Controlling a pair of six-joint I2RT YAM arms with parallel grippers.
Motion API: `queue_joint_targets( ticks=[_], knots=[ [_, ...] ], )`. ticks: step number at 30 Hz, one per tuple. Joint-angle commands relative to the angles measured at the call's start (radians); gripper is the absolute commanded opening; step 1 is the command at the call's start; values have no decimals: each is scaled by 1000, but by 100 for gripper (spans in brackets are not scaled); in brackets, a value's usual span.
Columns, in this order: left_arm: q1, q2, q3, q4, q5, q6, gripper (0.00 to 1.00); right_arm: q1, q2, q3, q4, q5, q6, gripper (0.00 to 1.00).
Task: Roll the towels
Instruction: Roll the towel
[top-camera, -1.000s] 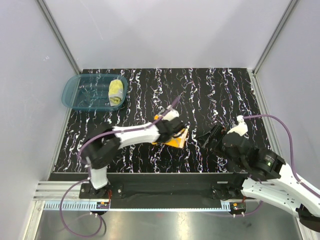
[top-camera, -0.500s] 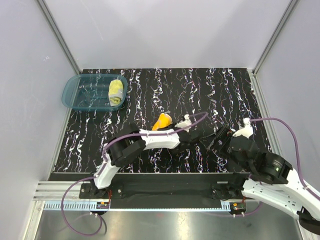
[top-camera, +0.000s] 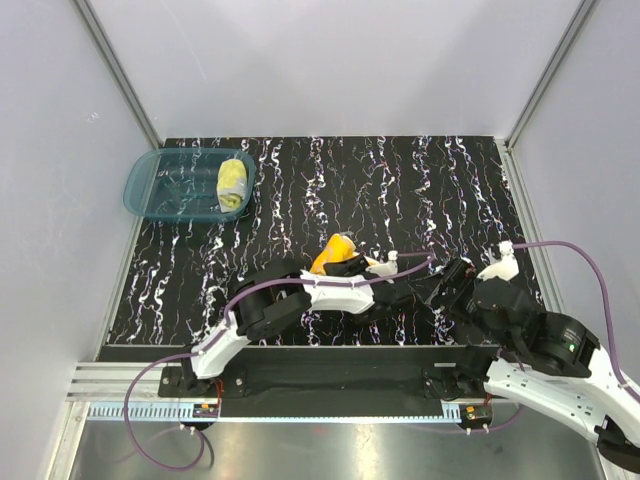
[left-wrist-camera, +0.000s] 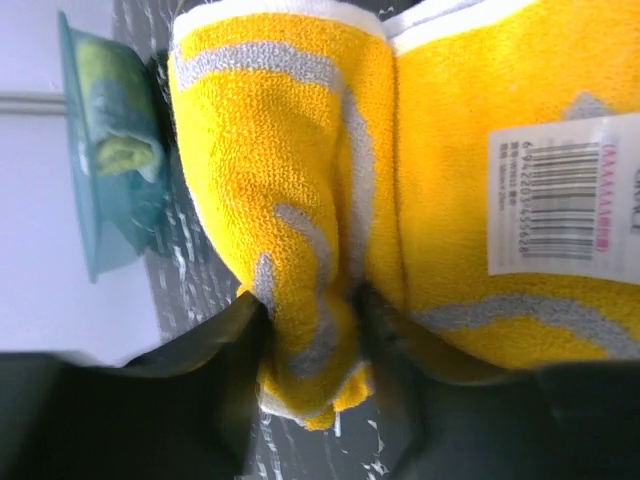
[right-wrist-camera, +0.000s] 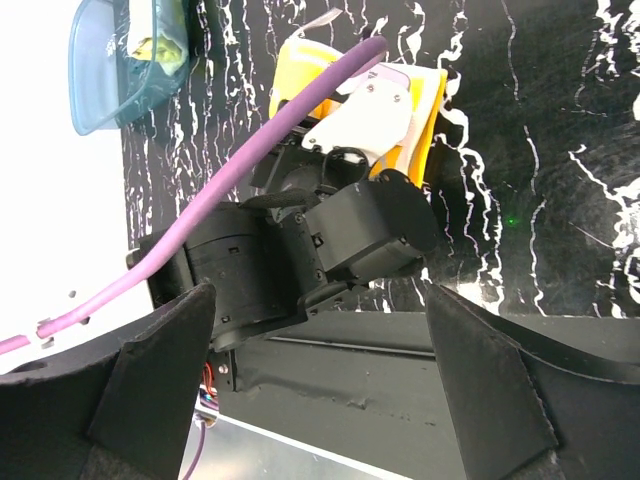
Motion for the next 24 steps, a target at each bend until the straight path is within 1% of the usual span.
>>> queue_joint_targets(
  ticks=[1,2,3,6,7,12,15,16,17,18,19,20,21,22,23,24],
  knots=[
    [-13,9,28,36,52,-2,59,-7,-10,50,-30,47,9,93],
    [-11,-21,13,44,61,-1,62,-7,-10,58,-42,51,9,93],
    [-13,-41,5,56,73,-5,69,-7,-10,79,-48,68,3,93],
    [-11,-114,-9,62,90,-8,74,-8,-5,139,-65,108,-20,93],
    [-11,-127,-8,59,93,-8,77,-7,4,154,-73,116,-33,94],
    [-11,-246,-29,64,121,-18,81,-7,42,237,-84,162,-63,95],
    [-11,-310,-44,62,132,-24,86,-7,62,253,-62,163,-76,96],
    [-11,-353,-49,65,138,-27,86,-8,65,253,-52,163,-80,96],
    [-11,-379,-70,70,164,-33,89,-7,73,253,-49,160,-80,96],
    [-10,-411,-87,103,190,-31,89,-8,86,247,-45,154,-79,96],
    [2,-489,-131,125,219,-30,89,-7,93,243,-36,150,-74,96],
    [16,-537,-165,153,304,-31,90,-7,99,237,-32,146,-73,96],
    [38,-589,-203,226,369,-33,91,-7,105,227,-29,139,-68,96],
    [108,-705,-252,274,438,-38,91,-8,107,222,-18,133,-62,96],
    [155,-767,-365,326,598,-50,91,-8,108,216,-10,131,-57,96],
    [271,-825,-427,439,689,-57,91,-7,111,202,-4,125,-60,96]
  ],
)
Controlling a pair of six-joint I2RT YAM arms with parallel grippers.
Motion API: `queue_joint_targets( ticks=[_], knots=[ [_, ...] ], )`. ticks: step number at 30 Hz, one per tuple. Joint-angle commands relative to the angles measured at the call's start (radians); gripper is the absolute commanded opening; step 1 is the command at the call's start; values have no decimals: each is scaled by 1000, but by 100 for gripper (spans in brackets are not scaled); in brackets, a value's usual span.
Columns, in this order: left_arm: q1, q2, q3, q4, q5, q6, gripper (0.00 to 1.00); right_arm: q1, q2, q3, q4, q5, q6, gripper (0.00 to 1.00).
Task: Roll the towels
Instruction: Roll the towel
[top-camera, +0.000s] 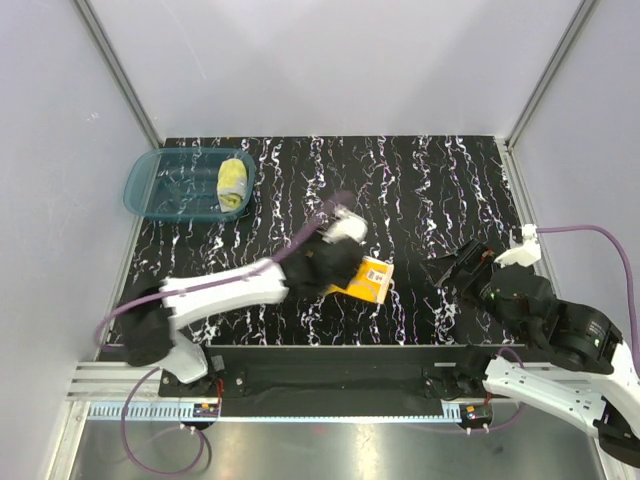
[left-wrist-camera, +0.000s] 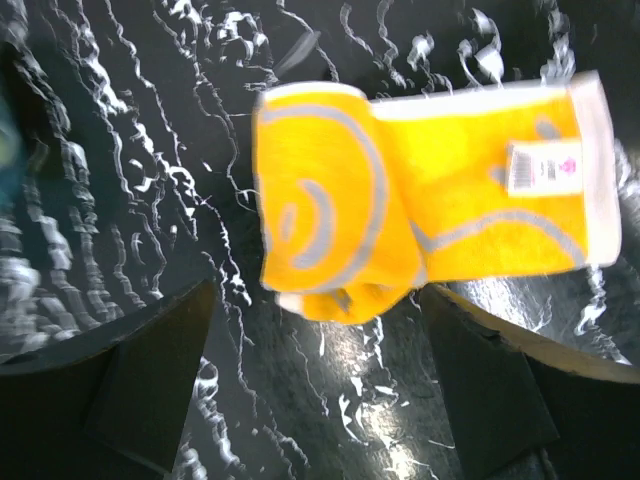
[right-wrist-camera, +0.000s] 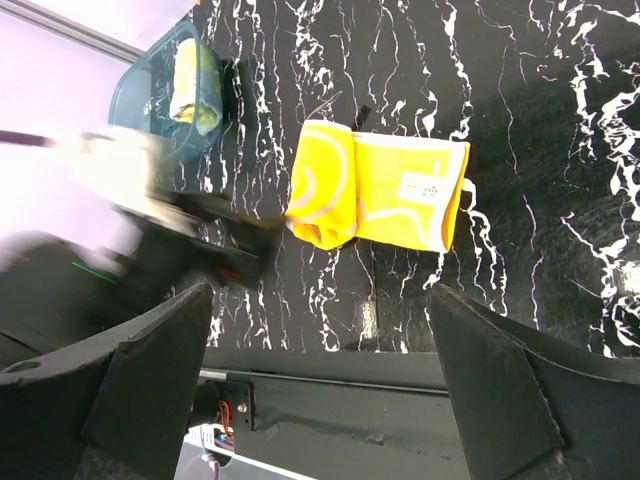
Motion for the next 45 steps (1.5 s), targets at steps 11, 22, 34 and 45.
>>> queue_joint_targets(
  ticks=[11,22,34,45],
  knots=[
    [663,-190,-576,764,1086,-205,89,-5,105,-59,143,-27,-7,96],
    [729,23,-656,1139,1278,-365,88,-7,91,-87,120,-18,11,96],
    [709,112,-638,1223,1325,-405,68,-5,78,-105,109,-10,10,97],
    [573,-44,-409,637,1065,-93,0,-5,24,-116,58,5,31,97]
  ],
)
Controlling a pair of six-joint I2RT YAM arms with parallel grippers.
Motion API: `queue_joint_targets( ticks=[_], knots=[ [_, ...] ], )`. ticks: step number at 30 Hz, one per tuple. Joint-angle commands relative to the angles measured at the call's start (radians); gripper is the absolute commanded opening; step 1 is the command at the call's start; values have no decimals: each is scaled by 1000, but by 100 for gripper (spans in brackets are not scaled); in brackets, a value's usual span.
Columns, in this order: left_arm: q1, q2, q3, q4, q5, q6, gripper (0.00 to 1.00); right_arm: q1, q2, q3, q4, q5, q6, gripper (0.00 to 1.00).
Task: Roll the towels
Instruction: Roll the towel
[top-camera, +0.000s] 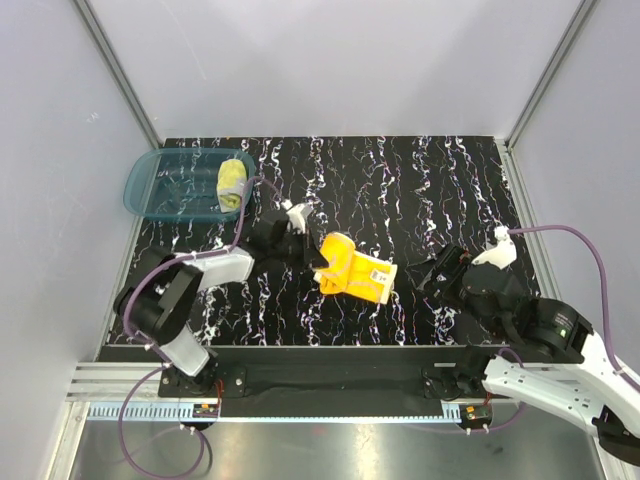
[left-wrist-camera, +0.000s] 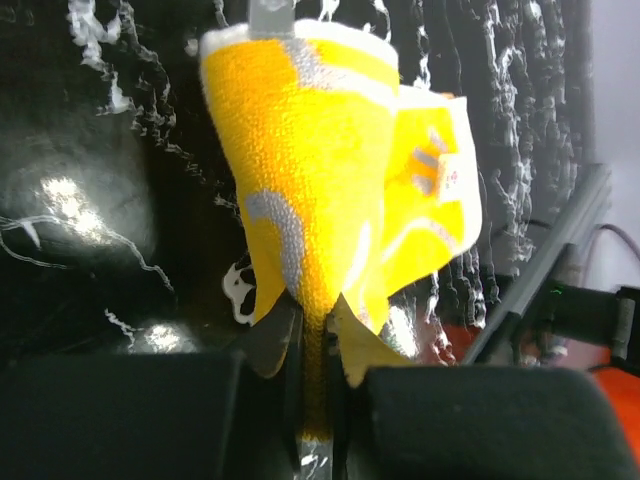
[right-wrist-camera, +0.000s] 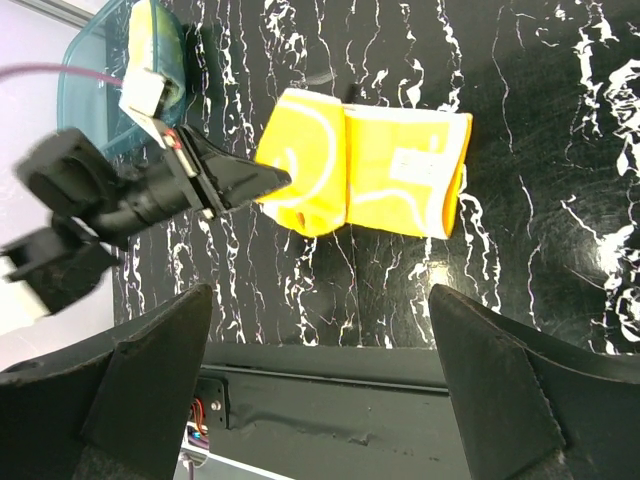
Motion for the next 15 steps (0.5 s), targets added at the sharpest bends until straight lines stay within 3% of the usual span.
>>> queue_joint_targets(
  ticks=[1,2,5,15],
  knots=[
    [-74,-119,179,-323,-211,209,0,-7,-25,7,-29,41,25,96],
    [-95,-123,215,-453,-332,267,0,-5,-32,11,-37,46,26,96],
    [-175,-100,347,-641,-521,335,0,-5,-48,18,-65,53,37,96],
    [-483,204,646,-937,-1136,387,0,-7,-147,22,-149,66,60,96]
  ],
)
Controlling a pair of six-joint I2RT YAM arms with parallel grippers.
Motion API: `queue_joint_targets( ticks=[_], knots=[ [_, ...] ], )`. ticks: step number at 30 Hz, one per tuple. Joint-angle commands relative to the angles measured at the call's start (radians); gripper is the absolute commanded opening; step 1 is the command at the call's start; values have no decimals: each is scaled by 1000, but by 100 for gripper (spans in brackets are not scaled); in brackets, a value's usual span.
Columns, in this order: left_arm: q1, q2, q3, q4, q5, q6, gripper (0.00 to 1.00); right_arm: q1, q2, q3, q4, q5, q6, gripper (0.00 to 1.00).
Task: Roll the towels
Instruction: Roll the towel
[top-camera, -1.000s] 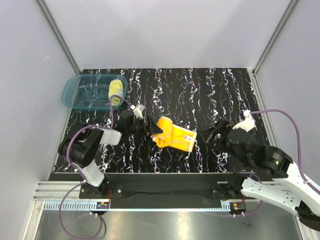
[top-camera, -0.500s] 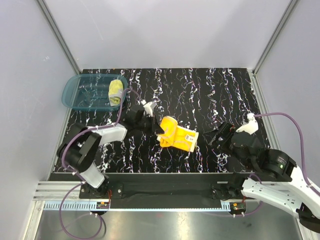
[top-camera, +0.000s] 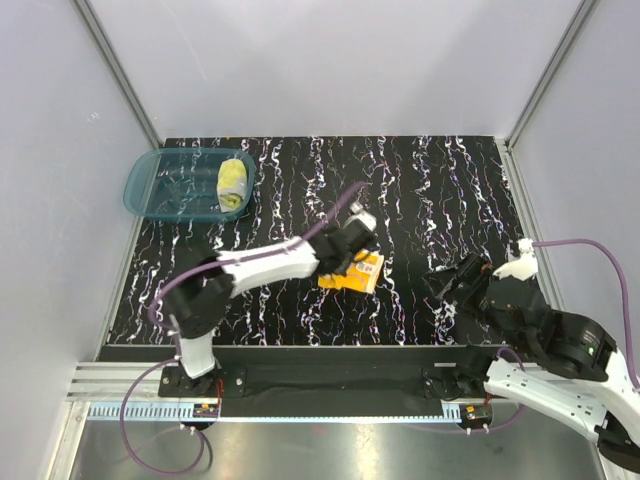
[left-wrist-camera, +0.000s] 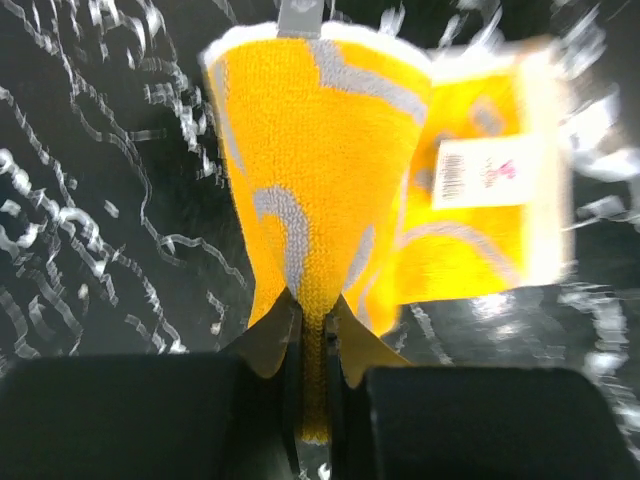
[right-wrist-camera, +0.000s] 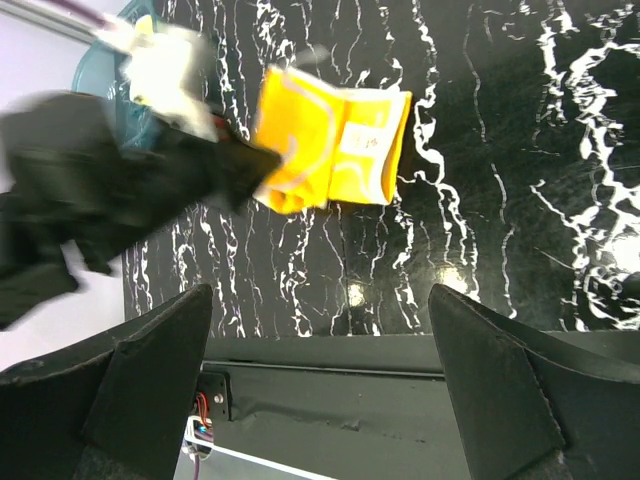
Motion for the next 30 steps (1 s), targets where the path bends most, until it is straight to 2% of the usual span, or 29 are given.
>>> queue_joint_targets(
  ticks=[1,2,7,8,10,13,19,26,30],
  knots=[
    [-93,128,103,-191,-327,38,0,-7,-37,25,-51,53,25,96],
    [-107,151,125,-234,-408,18,0,-7,-49,25,-58,55,26,96],
    [-189,324,330,-406,-638,-46,0,-5,-90,11,-83,49,43,96],
    [-200,353,372,-502,-670,-71,0,-5,-98,11,-85,47,45,96],
    [-229,438,493,-584,-736,-126,0,-7,-103,14,-91,49,46,95],
    [-266,498,603,-690,-769,-161,0,-5,-115,29,-101,56,45,95],
    [-326,548,682,-737,-757,-184,0,-7,-127,78,-127,82,29,95],
    [-409,724,879,-828,-797,-171,0,-5,-140,117,-132,87,0,95],
    [-429,798,917,-823,-798,-137,0,-5,-136,126,-146,73,-3,95]
  ],
)
